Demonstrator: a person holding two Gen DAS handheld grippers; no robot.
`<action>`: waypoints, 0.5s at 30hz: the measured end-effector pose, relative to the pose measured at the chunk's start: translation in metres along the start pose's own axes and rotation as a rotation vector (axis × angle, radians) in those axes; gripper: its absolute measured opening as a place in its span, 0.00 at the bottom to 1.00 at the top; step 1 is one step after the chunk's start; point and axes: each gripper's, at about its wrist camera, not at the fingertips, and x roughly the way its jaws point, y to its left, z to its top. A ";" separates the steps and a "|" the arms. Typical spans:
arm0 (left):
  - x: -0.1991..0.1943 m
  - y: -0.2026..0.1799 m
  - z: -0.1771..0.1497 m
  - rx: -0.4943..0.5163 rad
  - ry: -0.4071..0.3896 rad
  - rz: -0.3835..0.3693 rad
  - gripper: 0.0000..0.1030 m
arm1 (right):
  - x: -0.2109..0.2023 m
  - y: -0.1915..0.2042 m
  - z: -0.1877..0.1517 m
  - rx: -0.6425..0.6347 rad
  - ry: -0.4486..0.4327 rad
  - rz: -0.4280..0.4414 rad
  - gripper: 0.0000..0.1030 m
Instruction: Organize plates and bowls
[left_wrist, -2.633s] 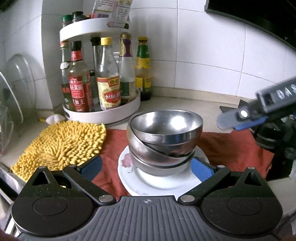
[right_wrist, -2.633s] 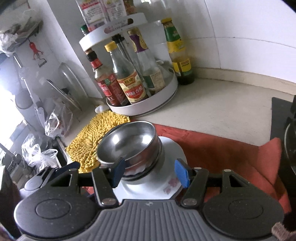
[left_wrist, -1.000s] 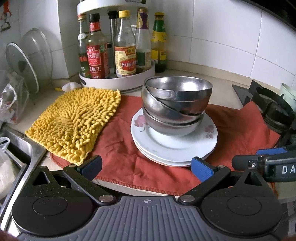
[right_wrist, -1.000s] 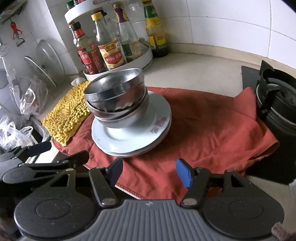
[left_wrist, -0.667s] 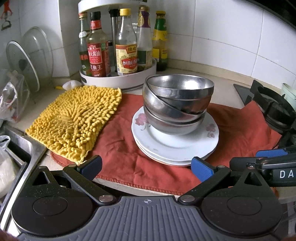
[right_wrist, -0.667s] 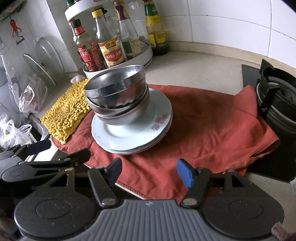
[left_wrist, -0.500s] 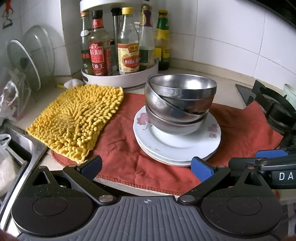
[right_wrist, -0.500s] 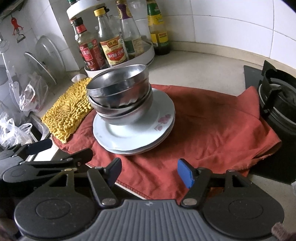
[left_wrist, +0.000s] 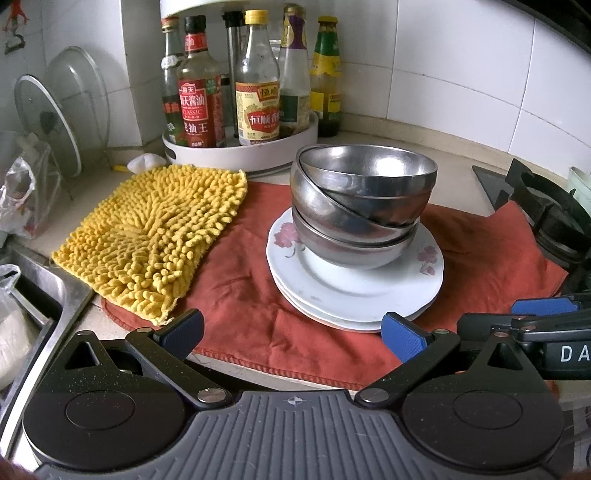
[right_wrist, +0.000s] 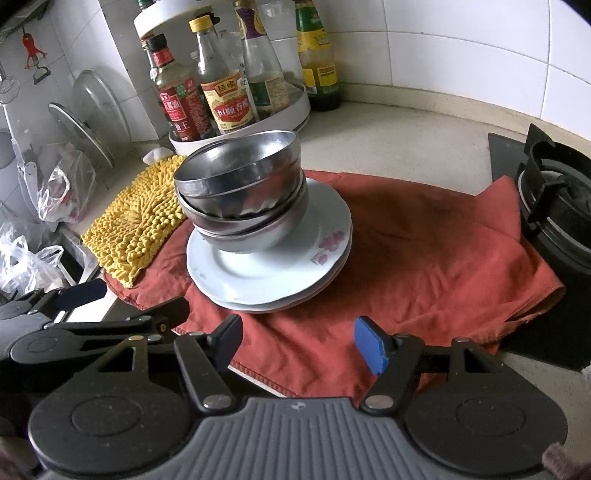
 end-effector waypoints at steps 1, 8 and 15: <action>0.000 0.000 0.000 0.000 0.000 0.000 1.00 | 0.000 0.000 0.000 0.000 0.000 0.002 0.61; 0.002 -0.001 0.001 0.001 0.004 0.008 1.00 | 0.000 0.001 0.001 0.001 0.000 0.004 0.61; 0.004 0.000 0.001 -0.009 0.015 0.015 1.00 | 0.000 0.003 0.002 -0.002 -0.001 0.011 0.61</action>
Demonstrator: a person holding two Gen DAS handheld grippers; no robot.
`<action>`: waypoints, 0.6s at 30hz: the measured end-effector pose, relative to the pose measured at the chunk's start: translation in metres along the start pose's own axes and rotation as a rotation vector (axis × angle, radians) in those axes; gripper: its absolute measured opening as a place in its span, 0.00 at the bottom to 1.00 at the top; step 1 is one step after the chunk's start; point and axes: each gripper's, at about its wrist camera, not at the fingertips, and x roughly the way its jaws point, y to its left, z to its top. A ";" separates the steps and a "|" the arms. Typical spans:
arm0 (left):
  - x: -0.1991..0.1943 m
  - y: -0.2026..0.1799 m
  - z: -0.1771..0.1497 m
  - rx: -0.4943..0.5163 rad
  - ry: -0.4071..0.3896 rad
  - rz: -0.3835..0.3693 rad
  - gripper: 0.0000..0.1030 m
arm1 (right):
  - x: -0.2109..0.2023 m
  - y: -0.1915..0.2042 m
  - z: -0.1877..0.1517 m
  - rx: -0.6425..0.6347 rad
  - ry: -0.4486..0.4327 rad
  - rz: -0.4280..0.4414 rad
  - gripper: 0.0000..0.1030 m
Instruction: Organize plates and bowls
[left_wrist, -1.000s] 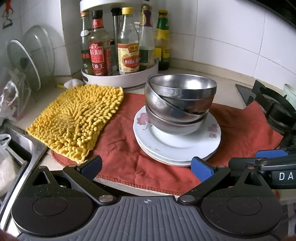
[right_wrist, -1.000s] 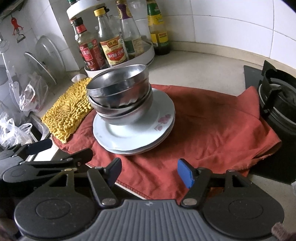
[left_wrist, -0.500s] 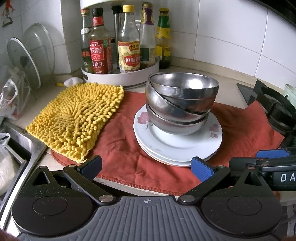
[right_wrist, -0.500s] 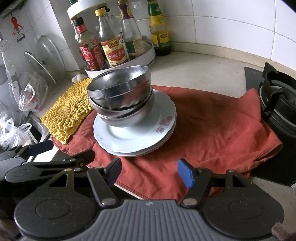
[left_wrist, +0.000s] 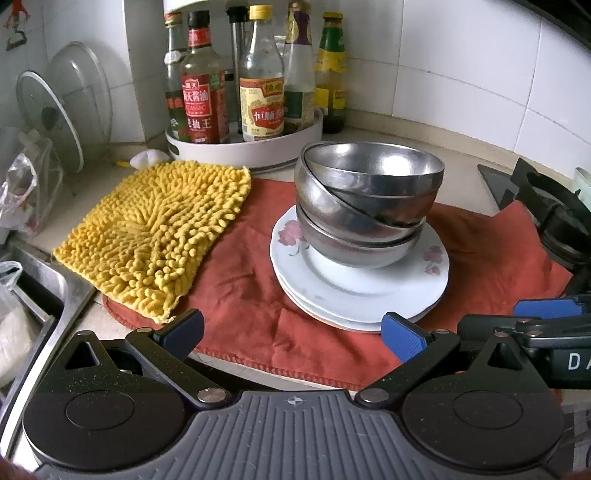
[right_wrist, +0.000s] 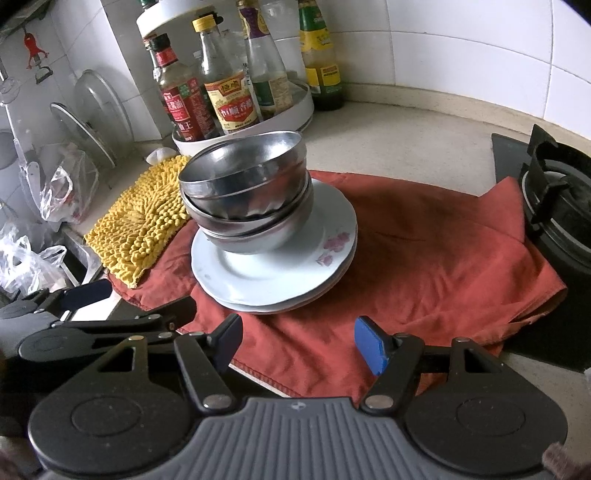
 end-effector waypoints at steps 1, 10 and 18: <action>0.000 0.000 0.000 0.000 0.002 0.001 1.00 | 0.000 0.001 0.000 -0.002 0.000 0.003 0.61; 0.001 0.003 0.002 -0.015 0.007 -0.007 1.00 | 0.002 0.003 0.001 -0.008 0.000 0.007 0.63; 0.005 0.006 0.002 -0.039 0.024 -0.033 1.00 | 0.004 0.001 0.004 -0.002 -0.003 -0.006 0.63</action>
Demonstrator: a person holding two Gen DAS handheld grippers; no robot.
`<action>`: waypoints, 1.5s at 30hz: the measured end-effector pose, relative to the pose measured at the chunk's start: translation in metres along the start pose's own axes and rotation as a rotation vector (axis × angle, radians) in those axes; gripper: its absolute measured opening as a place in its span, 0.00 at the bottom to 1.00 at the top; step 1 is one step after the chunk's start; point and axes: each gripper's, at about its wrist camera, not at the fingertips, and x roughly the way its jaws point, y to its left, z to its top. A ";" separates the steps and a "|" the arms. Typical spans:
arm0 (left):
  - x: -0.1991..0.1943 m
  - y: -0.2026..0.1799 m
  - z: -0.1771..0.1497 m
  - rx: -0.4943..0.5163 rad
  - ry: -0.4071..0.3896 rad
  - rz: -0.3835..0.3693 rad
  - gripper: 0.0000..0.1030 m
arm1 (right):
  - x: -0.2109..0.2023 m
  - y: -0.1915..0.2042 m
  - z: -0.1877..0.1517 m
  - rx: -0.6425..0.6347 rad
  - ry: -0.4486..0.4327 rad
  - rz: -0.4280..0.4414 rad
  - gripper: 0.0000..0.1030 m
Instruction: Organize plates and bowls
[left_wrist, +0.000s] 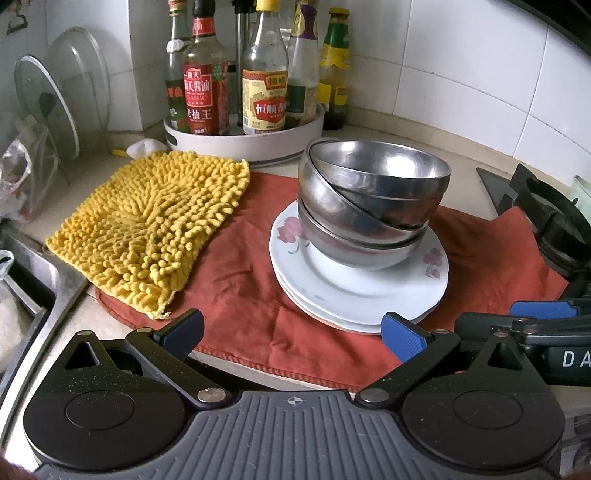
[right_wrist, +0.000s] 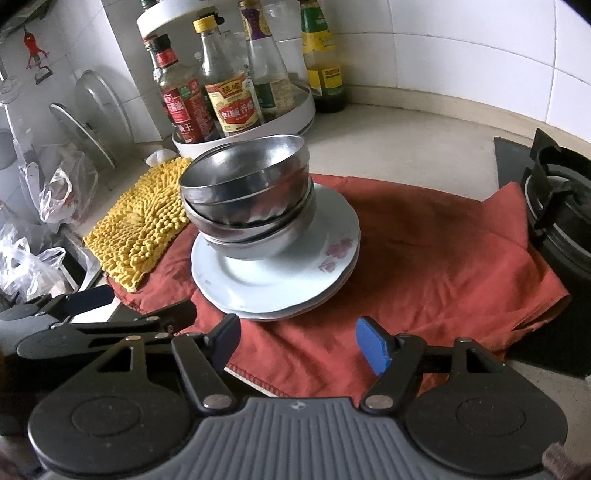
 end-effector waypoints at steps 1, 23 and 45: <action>0.000 0.001 0.000 -0.006 0.003 -0.005 1.00 | 0.001 0.000 0.000 0.002 0.001 0.000 0.63; 0.003 0.008 0.002 -0.056 0.018 -0.055 1.00 | 0.006 -0.002 0.005 0.010 -0.007 -0.035 0.64; -0.011 0.001 0.005 -0.058 -0.064 -0.051 0.99 | -0.004 -0.003 0.006 0.013 -0.025 -0.002 0.67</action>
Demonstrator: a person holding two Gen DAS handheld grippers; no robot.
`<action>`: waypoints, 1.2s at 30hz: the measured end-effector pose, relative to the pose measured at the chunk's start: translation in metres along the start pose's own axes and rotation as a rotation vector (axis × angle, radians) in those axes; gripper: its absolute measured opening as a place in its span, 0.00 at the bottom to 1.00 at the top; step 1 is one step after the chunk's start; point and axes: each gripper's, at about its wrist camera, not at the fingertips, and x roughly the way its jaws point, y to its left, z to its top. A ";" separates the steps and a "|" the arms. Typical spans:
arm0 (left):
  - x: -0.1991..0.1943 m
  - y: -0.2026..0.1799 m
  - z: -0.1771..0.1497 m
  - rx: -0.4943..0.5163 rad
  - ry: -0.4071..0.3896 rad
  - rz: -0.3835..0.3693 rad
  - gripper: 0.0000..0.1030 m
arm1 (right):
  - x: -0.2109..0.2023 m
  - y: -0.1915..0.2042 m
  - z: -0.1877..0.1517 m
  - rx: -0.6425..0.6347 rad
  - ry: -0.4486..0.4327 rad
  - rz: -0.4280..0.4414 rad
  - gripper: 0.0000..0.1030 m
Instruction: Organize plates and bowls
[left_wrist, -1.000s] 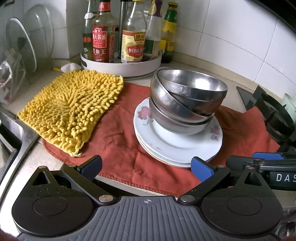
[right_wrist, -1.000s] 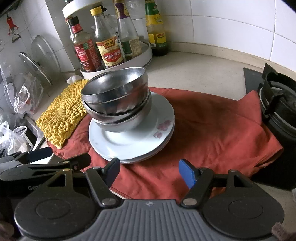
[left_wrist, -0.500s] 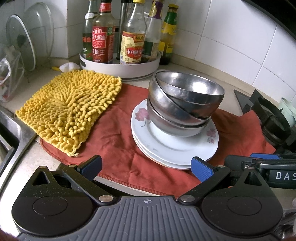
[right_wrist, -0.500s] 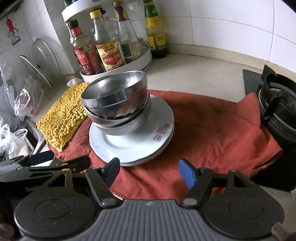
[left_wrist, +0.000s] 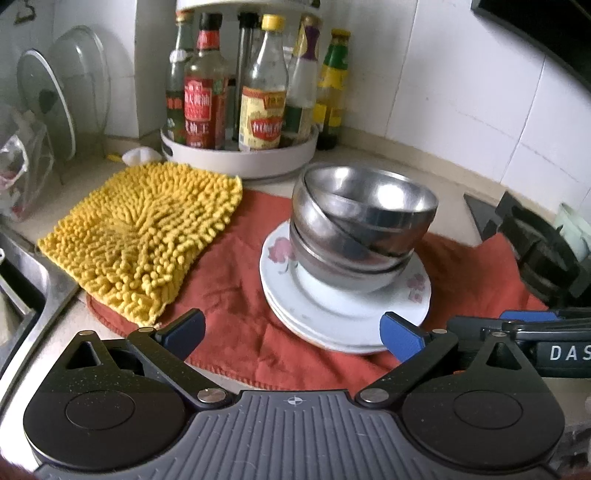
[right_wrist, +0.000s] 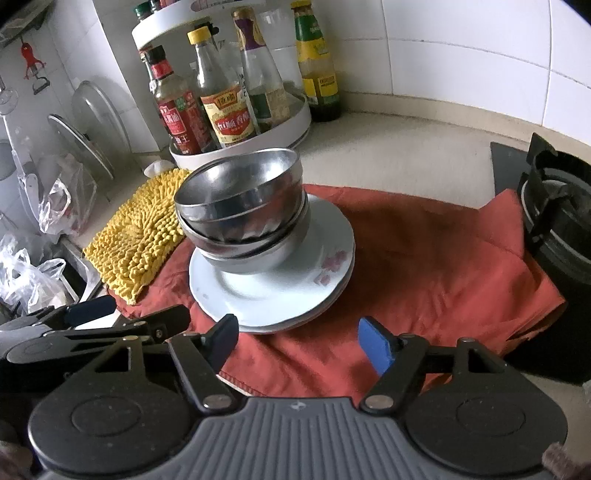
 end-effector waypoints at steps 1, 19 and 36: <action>-0.001 0.000 0.001 -0.004 -0.007 0.001 1.00 | -0.001 0.000 0.001 -0.002 -0.004 -0.006 0.67; -0.005 -0.007 0.001 0.032 -0.056 0.037 1.00 | -0.004 -0.002 0.005 0.006 -0.020 -0.003 0.67; -0.002 -0.003 0.002 0.032 -0.050 0.042 1.00 | -0.004 0.001 0.005 0.007 -0.018 0.016 0.67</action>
